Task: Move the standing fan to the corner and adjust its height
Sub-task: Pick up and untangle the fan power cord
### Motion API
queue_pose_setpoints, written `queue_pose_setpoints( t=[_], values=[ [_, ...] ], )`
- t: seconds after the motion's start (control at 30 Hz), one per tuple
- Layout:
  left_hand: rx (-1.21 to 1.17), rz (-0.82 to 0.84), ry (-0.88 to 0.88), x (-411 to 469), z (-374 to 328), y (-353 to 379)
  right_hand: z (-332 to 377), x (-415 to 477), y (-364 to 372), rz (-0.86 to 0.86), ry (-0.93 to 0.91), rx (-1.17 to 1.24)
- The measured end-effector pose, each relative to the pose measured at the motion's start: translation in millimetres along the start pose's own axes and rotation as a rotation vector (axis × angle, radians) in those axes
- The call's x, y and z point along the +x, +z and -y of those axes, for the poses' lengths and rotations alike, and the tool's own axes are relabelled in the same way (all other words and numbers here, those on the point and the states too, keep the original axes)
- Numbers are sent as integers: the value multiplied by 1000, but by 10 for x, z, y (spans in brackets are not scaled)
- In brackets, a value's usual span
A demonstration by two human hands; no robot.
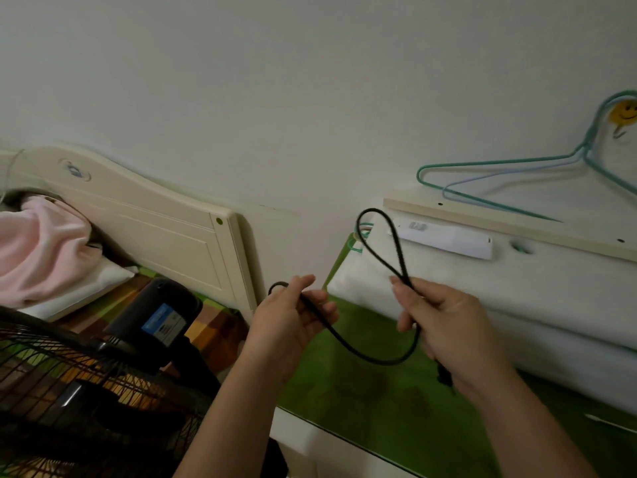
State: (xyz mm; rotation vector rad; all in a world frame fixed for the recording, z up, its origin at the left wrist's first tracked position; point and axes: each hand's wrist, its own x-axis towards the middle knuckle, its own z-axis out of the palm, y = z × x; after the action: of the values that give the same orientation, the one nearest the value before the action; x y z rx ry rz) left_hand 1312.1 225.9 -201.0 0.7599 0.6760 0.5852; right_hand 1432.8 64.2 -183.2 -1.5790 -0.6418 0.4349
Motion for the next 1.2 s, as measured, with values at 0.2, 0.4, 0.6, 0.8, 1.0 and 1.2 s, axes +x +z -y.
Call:
queue_pose_setpoints(
  t=[0.2,0.4,0.6,0.8,1.0,1.2],
  values=[
    [-127,156,-18,-118,-4,116,-61,-105,380,128,-82,-138],
    [-114,229,106,-177,-13,109,-90,-131,521,291,-53,-289],
    [-282,114,179,-94,-25,-7,-113,-145,485,288,-23,-361],
    [-452,14,209,-6,-138,-13,-31,-118,464,204,-84,-342],
    [-535,15,162,-109,-211,-27,83,-36,594,349,-29,-144],
    [-483,-113,181,-264,-265,23,131,-63,763,511,135,93]
  ],
)
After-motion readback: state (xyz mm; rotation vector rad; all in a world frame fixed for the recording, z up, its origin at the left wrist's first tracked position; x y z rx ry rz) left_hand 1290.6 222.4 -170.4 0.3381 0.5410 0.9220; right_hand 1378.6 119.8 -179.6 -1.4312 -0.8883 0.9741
